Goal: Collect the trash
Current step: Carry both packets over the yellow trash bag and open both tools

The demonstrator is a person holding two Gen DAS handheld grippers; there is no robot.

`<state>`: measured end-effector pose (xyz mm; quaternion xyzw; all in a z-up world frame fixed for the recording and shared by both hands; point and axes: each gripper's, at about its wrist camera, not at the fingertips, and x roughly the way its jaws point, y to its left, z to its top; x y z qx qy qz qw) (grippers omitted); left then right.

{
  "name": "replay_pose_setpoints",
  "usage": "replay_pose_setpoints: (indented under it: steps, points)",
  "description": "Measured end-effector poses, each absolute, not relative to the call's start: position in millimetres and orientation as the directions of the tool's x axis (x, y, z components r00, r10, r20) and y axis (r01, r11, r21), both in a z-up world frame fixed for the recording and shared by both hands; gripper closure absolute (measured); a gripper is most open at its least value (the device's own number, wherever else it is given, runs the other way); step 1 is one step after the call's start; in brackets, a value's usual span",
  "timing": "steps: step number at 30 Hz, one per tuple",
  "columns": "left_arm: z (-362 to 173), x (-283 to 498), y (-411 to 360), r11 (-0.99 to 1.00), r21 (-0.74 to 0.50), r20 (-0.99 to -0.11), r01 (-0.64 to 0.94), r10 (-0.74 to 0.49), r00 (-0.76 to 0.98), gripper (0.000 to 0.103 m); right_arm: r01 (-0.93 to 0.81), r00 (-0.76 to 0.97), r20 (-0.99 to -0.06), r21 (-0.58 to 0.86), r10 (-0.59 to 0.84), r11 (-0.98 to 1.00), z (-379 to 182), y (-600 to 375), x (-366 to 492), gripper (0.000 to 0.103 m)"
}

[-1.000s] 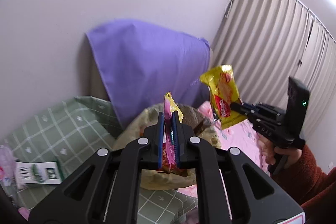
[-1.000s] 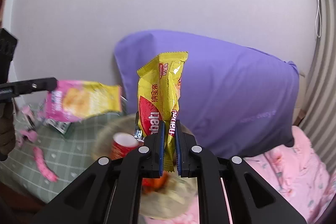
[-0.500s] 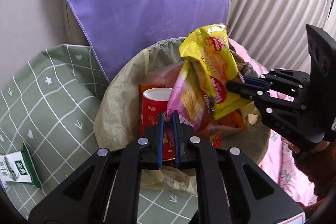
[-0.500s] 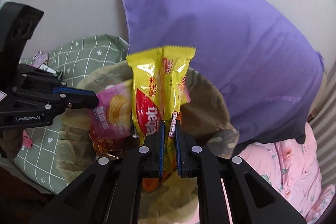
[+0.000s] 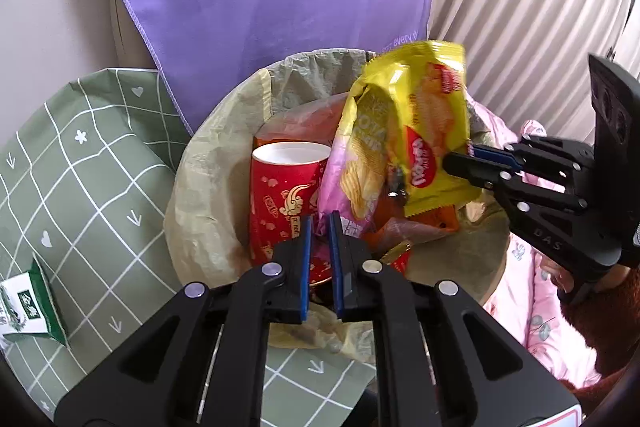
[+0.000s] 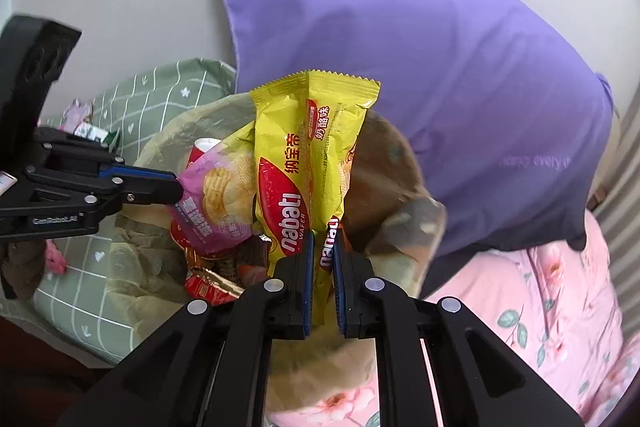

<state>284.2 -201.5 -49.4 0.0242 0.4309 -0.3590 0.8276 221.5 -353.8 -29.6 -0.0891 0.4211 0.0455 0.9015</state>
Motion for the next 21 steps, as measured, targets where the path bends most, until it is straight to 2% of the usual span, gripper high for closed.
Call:
replay_pose_setpoints:
  steps: [6, 15, 17, 18, 20, 21]
  points:
    - [-34.4, 282.0, -179.2, 0.724, -0.356, -0.696, 0.591, -0.628, 0.349, 0.095, -0.162, 0.629, -0.775, -0.043, 0.070, 0.986, -20.8, -353.9, 210.9, 0.092]
    - [-37.3, 288.4, -159.9, 0.740, -0.402, -0.685, 0.539, -0.634, 0.359, 0.095, -0.129, 0.633, -0.770, -0.009, 0.076, 0.992, -25.1, -347.1, 206.6, 0.092]
    - [-38.1, 289.2, -149.5, 0.739, -0.432, -0.671, 0.516, -0.646, 0.364, 0.089, -0.112, 0.641, -0.765, -0.013, 0.062, 0.994, -23.9, -348.1, 206.0, 0.092]
    - [-37.0, 291.3, -149.1, 0.738, -0.447, -0.659, 0.505, -0.654, 0.371, 0.079, -0.105, 0.646, -0.762, -0.019, 0.053, 0.994, -22.7, -348.0, 206.0, 0.090]
    - [-32.6, 292.5, -143.5, 0.731, -0.473, -0.633, 0.492, -0.670, 0.387, 0.066, -0.095, 0.655, -0.755, -0.030, 0.040, 0.995, -20.8, -347.1, 204.7, 0.083]
    - [-29.4, 293.1, -140.8, 0.724, -0.488, -0.617, 0.487, -0.681, 0.394, 0.061, -0.095, 0.656, -0.753, -0.031, 0.039, 0.995, -20.0, -346.4, 204.1, 0.073]
